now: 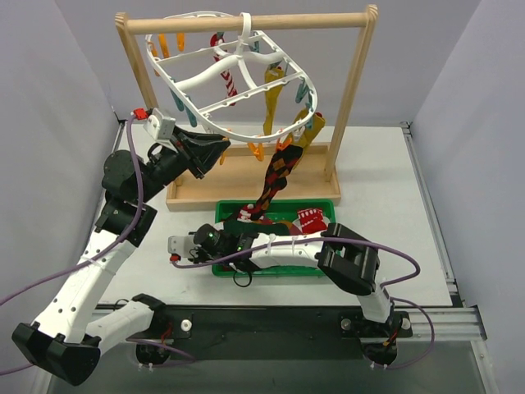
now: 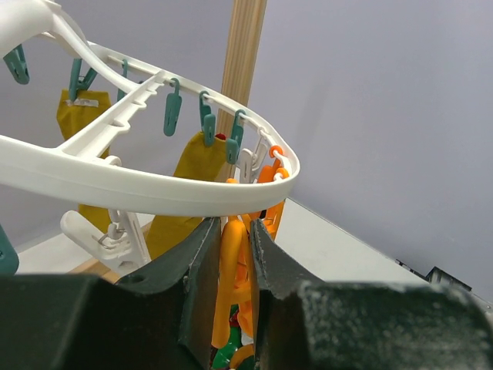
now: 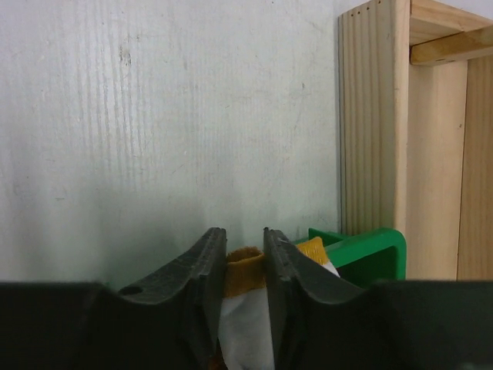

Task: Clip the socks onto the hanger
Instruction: Pick up the sock from the bin, then clamp the sock onto the hanger.

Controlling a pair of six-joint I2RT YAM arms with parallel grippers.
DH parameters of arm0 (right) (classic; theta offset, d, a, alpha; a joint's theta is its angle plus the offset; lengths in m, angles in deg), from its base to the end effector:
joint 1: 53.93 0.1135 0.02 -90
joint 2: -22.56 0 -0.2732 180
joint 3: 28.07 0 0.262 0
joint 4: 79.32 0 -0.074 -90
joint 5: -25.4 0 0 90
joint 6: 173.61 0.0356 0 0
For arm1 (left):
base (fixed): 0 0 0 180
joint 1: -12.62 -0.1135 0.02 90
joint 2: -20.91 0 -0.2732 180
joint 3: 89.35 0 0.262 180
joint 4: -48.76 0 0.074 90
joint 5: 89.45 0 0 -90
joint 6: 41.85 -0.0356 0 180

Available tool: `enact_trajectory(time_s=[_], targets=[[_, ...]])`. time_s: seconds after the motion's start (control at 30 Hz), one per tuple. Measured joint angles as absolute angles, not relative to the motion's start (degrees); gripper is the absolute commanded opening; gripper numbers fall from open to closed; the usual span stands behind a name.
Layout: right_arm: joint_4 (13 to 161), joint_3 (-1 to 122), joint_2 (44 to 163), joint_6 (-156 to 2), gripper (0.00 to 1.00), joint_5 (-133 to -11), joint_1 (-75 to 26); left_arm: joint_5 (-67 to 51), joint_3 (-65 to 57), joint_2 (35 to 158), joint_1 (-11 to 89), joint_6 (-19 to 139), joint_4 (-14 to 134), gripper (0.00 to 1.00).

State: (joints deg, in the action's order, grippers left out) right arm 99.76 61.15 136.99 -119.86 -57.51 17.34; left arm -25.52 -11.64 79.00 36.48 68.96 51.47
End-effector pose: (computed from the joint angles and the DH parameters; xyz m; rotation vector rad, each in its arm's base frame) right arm 0.1545 0.4420 0.2025 -1.5921 1.2642 0.2609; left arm 0.1983 -0.1048 0.4642 0.4425 1.2947 -0.9493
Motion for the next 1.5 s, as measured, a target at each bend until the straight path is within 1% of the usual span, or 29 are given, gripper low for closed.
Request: enact_trajectory(time_s=[0.03, 0.07, 0.17, 0.37, 0.57, 0.73, 1.03, 1.2, 1.33, 1.5], targets=[[99.6, 61.2, 137.0, -119.7, 0.20, -57.5, 17.3, -25.6, -11.7, 79.0, 36.4, 69.0, 51.5, 0.00], [99.3, 61.1, 136.8, -119.6, 0.13, -57.5, 17.3, -25.7, -11.7, 79.0, 36.2, 69.1, 51.5, 0.00], [98.6, 60.4, 135.4, -119.2, 0.00, -57.6, 17.3, -26.1, -11.8, 79.1, 35.7, 69.4, 51.5, 0.00], [96.9, 57.5, 126.3, -117.2, 0.00, -60.4, 16.0, -27.4, -11.9, 79.6, 34.5, 70.7, 50.6, 0.00], [96.4, 54.4, 110.7, -111.0, 0.00, -68.3, 9.9, -29.3, -13.1, 80.3, 33.5, 73.0, 48.0, 0.00], [96.7, 52.5, 102.4, -105.0, 0.00, -74.0, 5.6, -31.4, -14.0, 80.7, 33.1, 74.7, 45.1, 0.00], [93.8, 49.9, 96.2, -98.2, 0.00, -82.9, 1.6, -34.3, -16.3, 81.2, 32.8, 76.7, 40.3, 0.00], [94.2, 49.9, 90.8, -94.2, 0.00, -88.2, -3.8, -34.7, -16.6, 82.1, 32.8, 77.9, 38.6, 0.00], [98.6, 49.5, 88.3, -89.4, 0.00, -93.1, -8.8, -35.1, -16.6, 82.5, 32.8, 79.0, 37.9, 0.00], [107.5, 47.1, 88.4, -80.8, 0.00, -99.2, -12.8, -35.5, -16.6, 82.9, 32.8, 80.0, 37.2, 0.00]])
